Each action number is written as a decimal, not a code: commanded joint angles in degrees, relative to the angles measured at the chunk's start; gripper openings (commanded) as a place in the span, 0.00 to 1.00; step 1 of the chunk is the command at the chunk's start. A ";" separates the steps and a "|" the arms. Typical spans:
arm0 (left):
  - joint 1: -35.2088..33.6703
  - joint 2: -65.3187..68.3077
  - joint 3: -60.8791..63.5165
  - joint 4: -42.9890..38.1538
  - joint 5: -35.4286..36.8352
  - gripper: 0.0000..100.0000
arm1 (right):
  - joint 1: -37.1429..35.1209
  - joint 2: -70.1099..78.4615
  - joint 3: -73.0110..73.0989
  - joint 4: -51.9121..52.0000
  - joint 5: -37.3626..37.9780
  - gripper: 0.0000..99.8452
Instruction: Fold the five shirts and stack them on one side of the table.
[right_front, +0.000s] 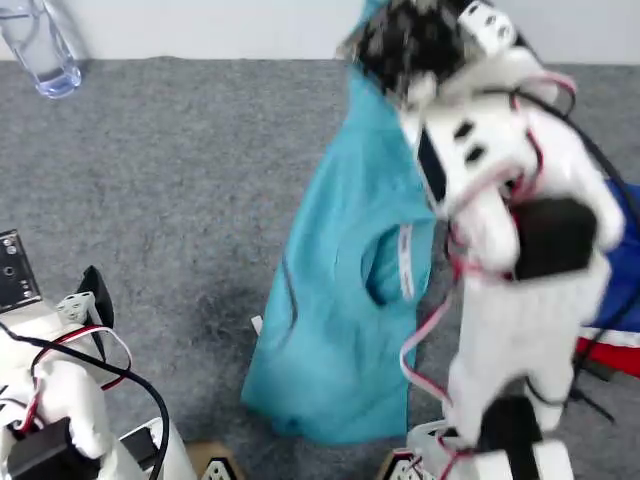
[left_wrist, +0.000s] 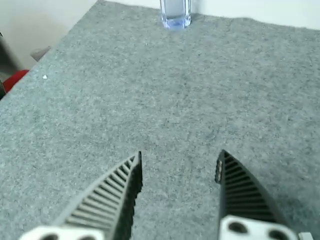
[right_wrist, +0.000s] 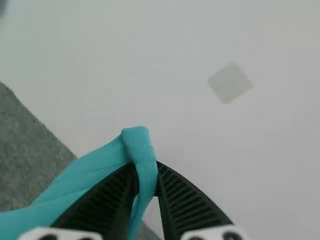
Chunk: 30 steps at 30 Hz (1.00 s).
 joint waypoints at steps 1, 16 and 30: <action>-0.26 -0.18 -0.22 -1.32 0.26 0.23 | 4.62 6.20 -0.35 -4.26 0.44 0.01; -0.26 -0.18 -0.13 -0.88 0.18 0.23 | 7.43 17.19 -3.08 6.64 -12.57 0.32; -0.09 -0.18 2.07 -1.14 0.18 0.23 | 4.00 -1.71 3.34 34.77 -9.93 0.26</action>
